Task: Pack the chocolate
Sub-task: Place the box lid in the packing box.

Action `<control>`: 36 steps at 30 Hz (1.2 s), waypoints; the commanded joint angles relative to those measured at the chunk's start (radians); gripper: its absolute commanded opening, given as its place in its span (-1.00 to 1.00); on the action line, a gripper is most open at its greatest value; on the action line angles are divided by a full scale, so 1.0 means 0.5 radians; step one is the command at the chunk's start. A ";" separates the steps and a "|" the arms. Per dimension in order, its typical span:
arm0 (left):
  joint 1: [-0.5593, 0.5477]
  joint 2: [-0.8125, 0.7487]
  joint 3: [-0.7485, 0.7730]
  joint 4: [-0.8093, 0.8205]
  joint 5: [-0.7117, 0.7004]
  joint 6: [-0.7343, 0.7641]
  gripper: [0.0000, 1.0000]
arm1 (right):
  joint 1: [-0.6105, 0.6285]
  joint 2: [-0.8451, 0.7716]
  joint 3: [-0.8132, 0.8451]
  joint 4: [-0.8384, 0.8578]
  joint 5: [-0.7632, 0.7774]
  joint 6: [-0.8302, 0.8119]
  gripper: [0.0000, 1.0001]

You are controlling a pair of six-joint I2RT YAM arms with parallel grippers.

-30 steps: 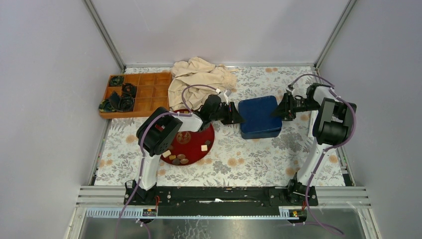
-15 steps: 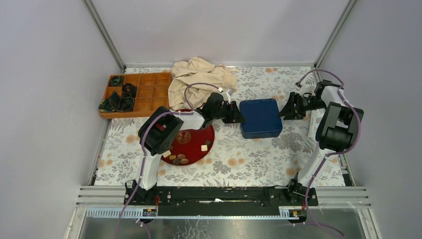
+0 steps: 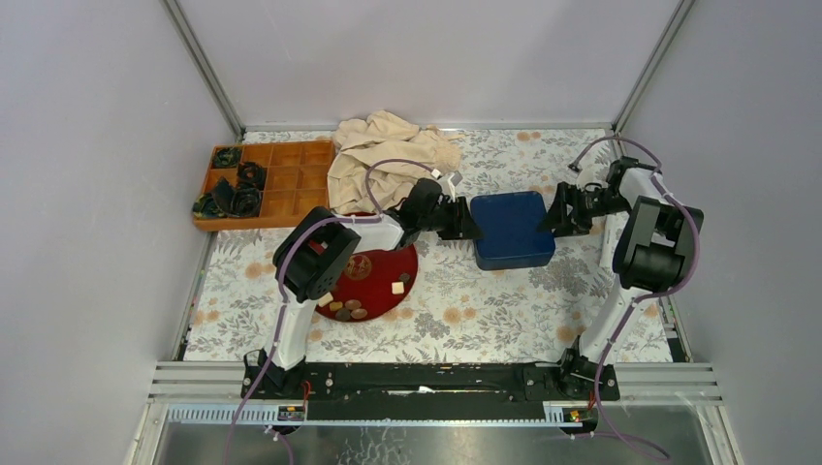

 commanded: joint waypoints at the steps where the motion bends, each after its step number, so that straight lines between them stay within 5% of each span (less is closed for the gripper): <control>1: -0.037 0.038 0.078 -0.007 0.035 0.034 -0.12 | 0.040 0.055 0.008 -0.027 0.025 -0.059 0.43; 14: -0.047 0.024 0.057 0.067 0.023 -0.002 0.13 | 0.036 0.226 0.119 -0.126 0.098 -0.134 -0.26; 21: -0.039 -0.054 -0.027 0.152 -0.054 0.001 0.36 | 0.037 0.258 0.147 -0.133 0.104 -0.130 -0.30; 36: 0.065 0.042 0.025 0.076 0.024 0.012 0.11 | 0.037 0.290 0.199 -0.135 0.119 -0.122 -0.30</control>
